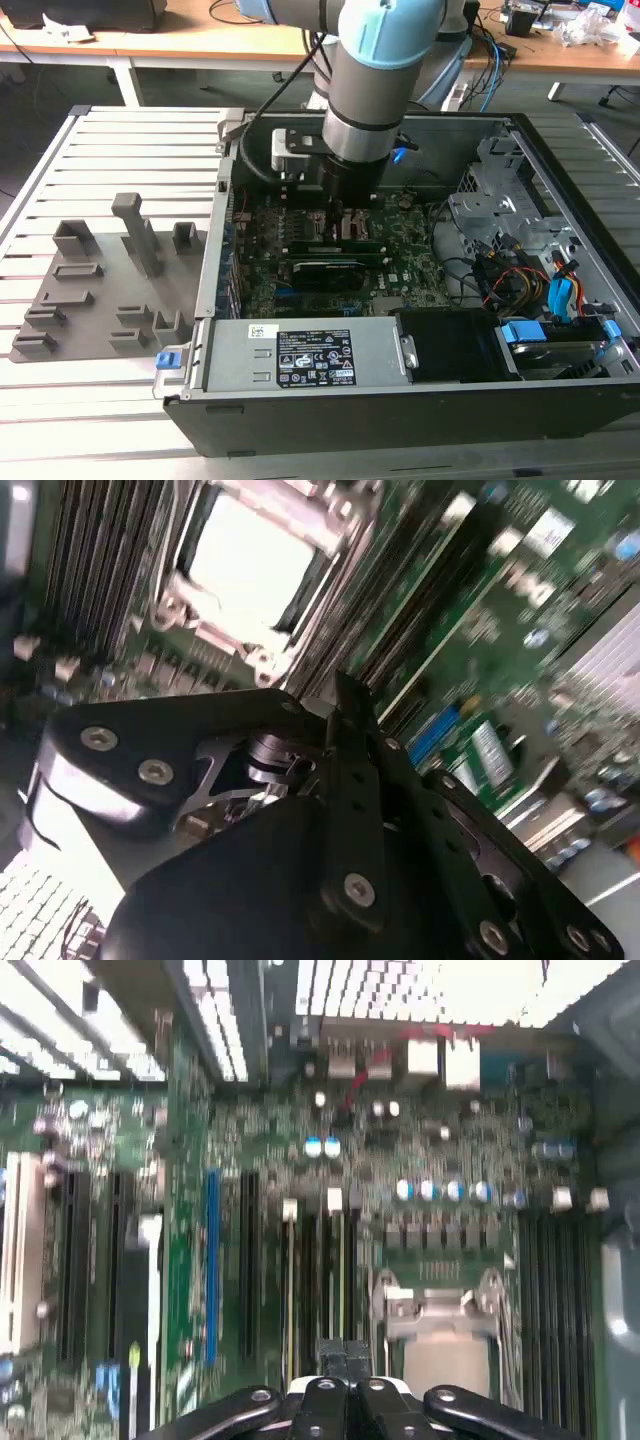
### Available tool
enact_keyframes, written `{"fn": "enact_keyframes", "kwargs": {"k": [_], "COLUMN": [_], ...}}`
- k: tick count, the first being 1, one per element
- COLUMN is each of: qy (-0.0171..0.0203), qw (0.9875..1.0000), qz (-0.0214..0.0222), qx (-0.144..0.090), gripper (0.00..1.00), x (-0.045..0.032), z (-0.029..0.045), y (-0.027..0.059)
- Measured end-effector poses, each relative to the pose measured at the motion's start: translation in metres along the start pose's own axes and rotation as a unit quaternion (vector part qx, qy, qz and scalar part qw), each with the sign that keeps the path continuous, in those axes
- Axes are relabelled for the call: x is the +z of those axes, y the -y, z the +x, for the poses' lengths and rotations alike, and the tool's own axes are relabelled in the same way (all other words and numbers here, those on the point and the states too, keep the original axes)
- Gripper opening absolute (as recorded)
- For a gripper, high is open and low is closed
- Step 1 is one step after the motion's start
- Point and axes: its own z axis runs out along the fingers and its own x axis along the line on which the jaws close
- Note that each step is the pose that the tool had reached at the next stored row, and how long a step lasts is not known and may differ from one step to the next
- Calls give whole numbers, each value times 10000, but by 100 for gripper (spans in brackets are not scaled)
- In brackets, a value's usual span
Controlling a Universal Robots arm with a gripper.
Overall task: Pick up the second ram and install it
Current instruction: 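Press down the second ram until it locks into place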
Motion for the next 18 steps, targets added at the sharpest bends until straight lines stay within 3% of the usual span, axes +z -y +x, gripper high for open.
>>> {"fn": "enact_keyframes", "kwargs": {"k": [1,3,6,9,10,12,13,16,18], "qy": [-1,-3,13,6,5,7,6,12,34], "qw": [10000,10000,10000,10000,10000,10000,10000,10000,10000], "qz": [9,9,17,-2,-4,-3,-4,-4,-3], "qx": [0,0,-1,0,0,0,0,0,-2], "gripper": [11,11,11,11,11,11,11,11,11], "x": [28,71,52,-47,-117,-364,-436,-756,-760], "z": [2,7,0,-4,-10,-32,-38,-65,-65], "y": [-85,-151,-148,-44,-40,-58,-64,-88,-89]}}
